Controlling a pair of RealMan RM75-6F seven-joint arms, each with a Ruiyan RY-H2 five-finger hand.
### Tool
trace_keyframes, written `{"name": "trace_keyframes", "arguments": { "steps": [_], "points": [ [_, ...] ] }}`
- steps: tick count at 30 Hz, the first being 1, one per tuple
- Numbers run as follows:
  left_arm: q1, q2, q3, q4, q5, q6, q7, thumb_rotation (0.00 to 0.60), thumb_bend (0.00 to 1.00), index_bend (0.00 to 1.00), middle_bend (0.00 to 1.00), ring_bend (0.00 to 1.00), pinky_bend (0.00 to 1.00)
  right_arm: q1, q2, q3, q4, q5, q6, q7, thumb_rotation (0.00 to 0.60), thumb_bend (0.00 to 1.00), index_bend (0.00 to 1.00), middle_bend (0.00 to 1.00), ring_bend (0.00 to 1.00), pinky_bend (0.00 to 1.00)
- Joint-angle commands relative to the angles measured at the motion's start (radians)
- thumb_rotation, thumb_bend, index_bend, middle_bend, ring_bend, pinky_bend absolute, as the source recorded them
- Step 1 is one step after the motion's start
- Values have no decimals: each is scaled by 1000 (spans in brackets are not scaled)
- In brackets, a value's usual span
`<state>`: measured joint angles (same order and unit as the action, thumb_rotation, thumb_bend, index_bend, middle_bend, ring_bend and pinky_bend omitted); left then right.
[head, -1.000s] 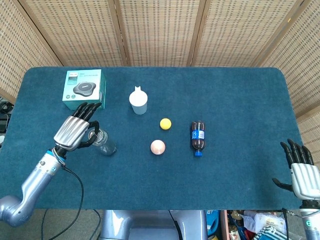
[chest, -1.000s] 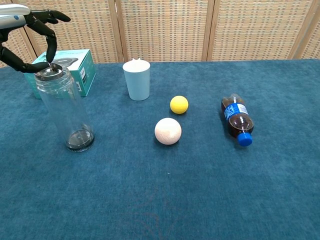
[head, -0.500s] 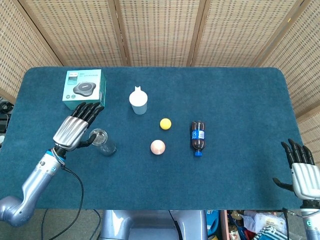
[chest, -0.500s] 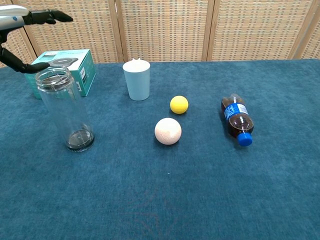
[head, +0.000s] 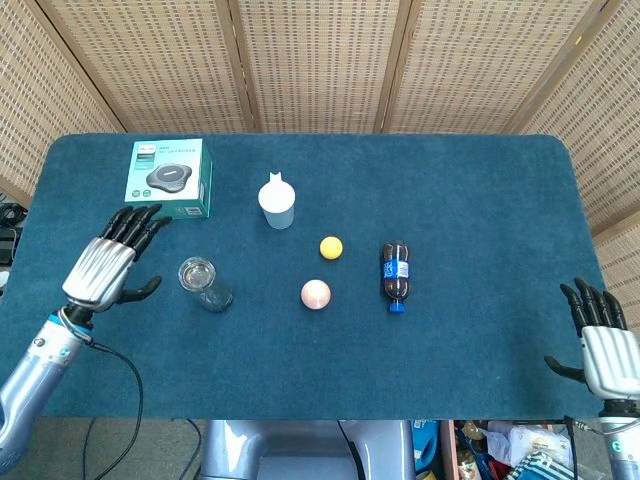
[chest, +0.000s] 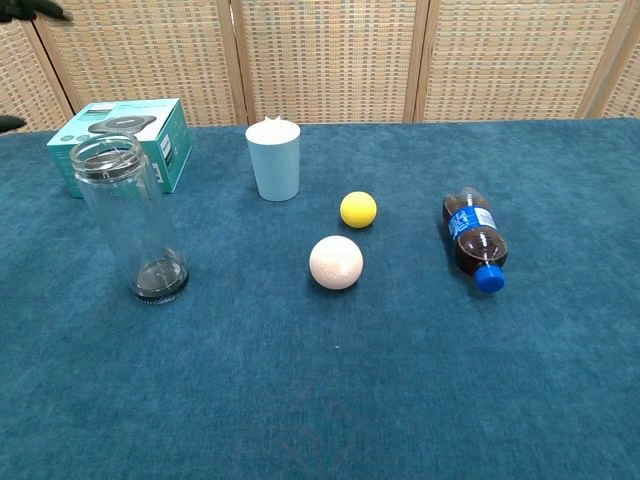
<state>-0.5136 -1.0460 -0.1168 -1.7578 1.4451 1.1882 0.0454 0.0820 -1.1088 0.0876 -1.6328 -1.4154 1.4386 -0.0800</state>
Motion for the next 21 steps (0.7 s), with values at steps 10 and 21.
{"name": "trace_keyframes", "arguments": {
  "steps": [10,21],
  "points": [
    [-2,5,56,-12,85,-46,42,600,835,396,0,0,0,1,-3,1,2,9,-5,-6,600,0,0,0,0,0],
    [-28,-47,33,-29,42,-74,125,600,834,396,0,0,0,1,1,1,1,10,-7,4,600,0,0,0,0,0]
  ]
}}
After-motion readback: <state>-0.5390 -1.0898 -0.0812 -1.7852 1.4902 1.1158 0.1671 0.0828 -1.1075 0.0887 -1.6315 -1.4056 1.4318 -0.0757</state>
